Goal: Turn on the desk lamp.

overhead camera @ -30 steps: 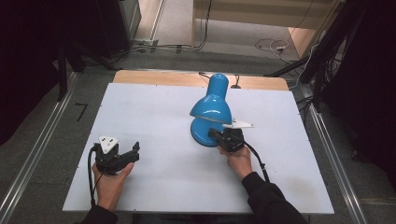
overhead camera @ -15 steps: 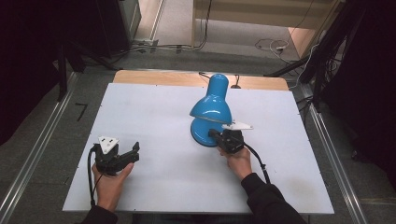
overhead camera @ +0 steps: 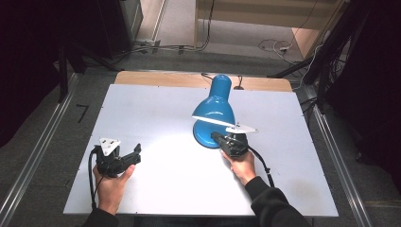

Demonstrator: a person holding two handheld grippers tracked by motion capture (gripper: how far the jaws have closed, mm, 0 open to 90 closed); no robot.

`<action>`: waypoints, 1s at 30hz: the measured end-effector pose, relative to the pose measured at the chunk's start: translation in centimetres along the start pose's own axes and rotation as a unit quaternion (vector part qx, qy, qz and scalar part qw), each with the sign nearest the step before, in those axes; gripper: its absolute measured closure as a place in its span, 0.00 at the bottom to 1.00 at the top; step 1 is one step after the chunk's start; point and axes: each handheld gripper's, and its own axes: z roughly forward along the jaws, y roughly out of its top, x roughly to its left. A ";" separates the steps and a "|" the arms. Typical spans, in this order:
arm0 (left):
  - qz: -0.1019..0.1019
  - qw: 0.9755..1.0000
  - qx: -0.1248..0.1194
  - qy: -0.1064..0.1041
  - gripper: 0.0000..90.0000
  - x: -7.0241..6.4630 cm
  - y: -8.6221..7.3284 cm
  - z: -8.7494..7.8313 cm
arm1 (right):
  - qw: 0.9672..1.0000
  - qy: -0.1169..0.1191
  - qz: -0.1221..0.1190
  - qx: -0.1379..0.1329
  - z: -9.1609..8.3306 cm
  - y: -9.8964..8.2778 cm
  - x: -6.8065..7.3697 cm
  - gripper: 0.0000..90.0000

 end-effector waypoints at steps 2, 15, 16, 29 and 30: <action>0.000 1.000 -0.002 0.000 0.20 0.0 0.0 0.0 | 1.000 0.000 0.002 -0.004 -0.2 0.1 -0.1 0.98; 0.000 1.000 -0.001 0.000 0.20 0.0 0.0 0.0 | 1.000 0.006 0.009 -0.008 -1.0 0.5 -0.4 0.98; 0.000 1.000 0.000 0.000 0.20 0.0 0.0 0.0 | 1.000 0.007 0.009 -0.008 -1.1 0.5 -0.4 0.96; 0.001 1.000 -0.001 0.001 0.20 0.0 0.0 -0.1 | 1.000 0.016 0.018 -0.008 -1.7 0.6 -0.7 0.81; 0.000 1.000 -0.001 0.001 0.20 0.0 0.0 -0.1 | 1.000 0.017 0.017 -0.007 -1.8 0.6 -0.7 0.79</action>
